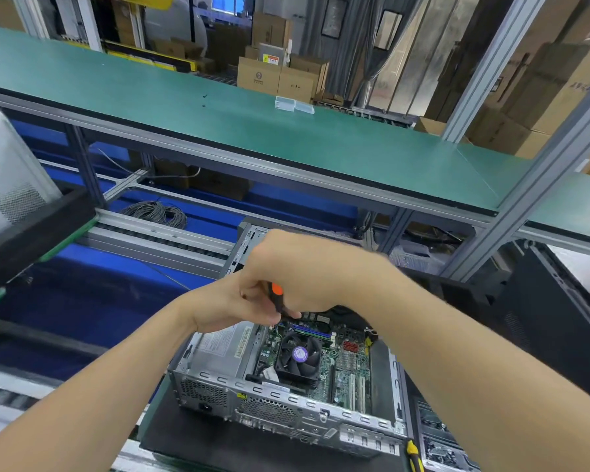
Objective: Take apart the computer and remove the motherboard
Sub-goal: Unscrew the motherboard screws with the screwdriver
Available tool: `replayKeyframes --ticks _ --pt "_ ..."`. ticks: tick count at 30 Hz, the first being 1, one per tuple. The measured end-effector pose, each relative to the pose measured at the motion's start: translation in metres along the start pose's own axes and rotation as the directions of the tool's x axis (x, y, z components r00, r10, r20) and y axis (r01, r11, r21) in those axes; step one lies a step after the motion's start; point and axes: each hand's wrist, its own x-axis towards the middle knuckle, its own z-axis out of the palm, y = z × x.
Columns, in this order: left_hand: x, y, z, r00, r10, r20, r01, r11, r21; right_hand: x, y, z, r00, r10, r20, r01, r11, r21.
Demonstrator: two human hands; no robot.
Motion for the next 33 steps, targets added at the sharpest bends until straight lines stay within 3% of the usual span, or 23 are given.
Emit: replayKeyframes --ticks 9,11,13,16,20,28,33 --pt "0.002 0.007 0.004 0.999 0.022 -0.026 -0.022 1.000 -0.012 -0.004 0.008 -0.003 1.000 -0.024 -0.013 0.025 0.999 0.034" --pt "0.001 0.005 0.001 1.000 -0.002 -0.030 0.002 1.000 0.012 -0.005 0.006 -0.002 0.981 0.169 -0.098 -0.164 0.985 0.056" --pt "0.000 0.004 0.001 1.000 -0.011 -0.020 0.012 0.999 0.032 0.000 -0.003 0.006 0.889 0.429 -0.158 -0.433 0.901 0.013" --pt "0.001 0.002 0.002 0.999 -0.008 -0.045 0.007 1.000 -0.010 0.013 -0.012 0.018 0.807 0.572 -0.146 -0.559 0.820 0.124" --pt "0.003 0.002 0.001 0.997 0.078 -0.022 -0.079 0.997 -0.006 0.012 -0.006 0.010 0.864 0.495 -0.096 -0.479 0.865 0.153" --pt "0.002 0.003 -0.001 1.000 -0.013 -0.006 0.013 0.999 0.031 0.002 0.004 -0.005 0.987 0.155 0.029 -0.155 0.988 0.006" --pt "-0.001 -0.001 -0.005 0.999 0.009 -0.037 -0.009 1.000 0.010 0.001 0.005 0.001 0.983 0.178 -0.036 -0.175 0.983 0.059"
